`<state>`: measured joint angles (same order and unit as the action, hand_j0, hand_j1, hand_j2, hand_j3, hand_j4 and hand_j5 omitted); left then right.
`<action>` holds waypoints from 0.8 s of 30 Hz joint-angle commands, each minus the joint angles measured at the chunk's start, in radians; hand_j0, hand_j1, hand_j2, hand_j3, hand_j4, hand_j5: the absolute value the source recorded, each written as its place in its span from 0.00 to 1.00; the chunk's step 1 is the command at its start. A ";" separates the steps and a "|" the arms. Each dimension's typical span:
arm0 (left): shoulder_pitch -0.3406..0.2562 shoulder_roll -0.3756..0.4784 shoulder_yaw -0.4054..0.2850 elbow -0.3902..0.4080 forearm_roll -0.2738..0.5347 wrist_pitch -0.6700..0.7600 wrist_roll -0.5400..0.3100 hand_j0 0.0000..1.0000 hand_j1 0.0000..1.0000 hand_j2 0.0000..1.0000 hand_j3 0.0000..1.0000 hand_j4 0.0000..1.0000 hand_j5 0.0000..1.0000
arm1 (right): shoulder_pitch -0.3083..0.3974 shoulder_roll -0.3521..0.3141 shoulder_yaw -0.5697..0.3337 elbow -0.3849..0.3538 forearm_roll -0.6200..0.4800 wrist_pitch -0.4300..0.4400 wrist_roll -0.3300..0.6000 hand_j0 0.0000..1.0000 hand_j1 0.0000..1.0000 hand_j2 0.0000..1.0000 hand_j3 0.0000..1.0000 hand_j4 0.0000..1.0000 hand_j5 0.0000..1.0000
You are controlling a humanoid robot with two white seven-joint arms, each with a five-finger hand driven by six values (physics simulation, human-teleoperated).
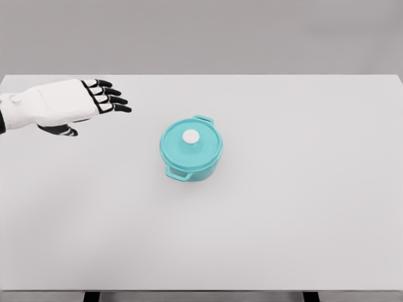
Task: Open the lid of the pot with left arm
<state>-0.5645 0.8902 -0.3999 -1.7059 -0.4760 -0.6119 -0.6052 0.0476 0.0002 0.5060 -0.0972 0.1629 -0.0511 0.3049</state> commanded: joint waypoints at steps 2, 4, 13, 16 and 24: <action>0.000 -0.007 -0.005 -0.001 -0.004 0.001 -0.002 1.00 1.00 1.00 1.00 1.00 1.00 | 0.000 0.000 0.000 0.004 0.000 0.005 0.000 1.00 1.00 1.00 1.00 1.00 1.00; 0.000 -0.002 -0.004 -0.001 -0.004 0.001 -0.002 1.00 1.00 1.00 1.00 1.00 1.00 | 0.003 0.000 0.000 0.007 0.000 0.007 0.000 1.00 1.00 1.00 1.00 1.00 1.00; -0.041 -0.086 -0.091 0.005 -0.006 0.001 -0.006 1.00 1.00 1.00 1.00 1.00 1.00 | 0.003 0.000 0.000 0.005 0.000 0.007 0.000 1.00 1.00 1.00 1.00 1.00 1.00; -0.343 -0.065 -0.482 0.071 0.025 0.001 -0.006 1.00 1.00 1.00 1.00 1.00 1.00 | 0.003 0.000 0.000 0.005 0.000 0.007 0.000 1.00 1.00 1.00 1.00 1.00 1.00; -0.578 -0.243 -0.746 0.109 0.175 0.196 -0.006 1.00 1.00 1.00 1.00 1.00 1.00 | 0.003 0.000 0.000 0.005 0.000 0.007 0.000 1.00 1.00 1.00 1.00 1.00 1.00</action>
<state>-1.1566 0.6887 -1.0807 -1.6126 -0.3800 -0.5021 -0.6112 0.0506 0.0001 0.5059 -0.0908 0.1628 -0.0443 0.3049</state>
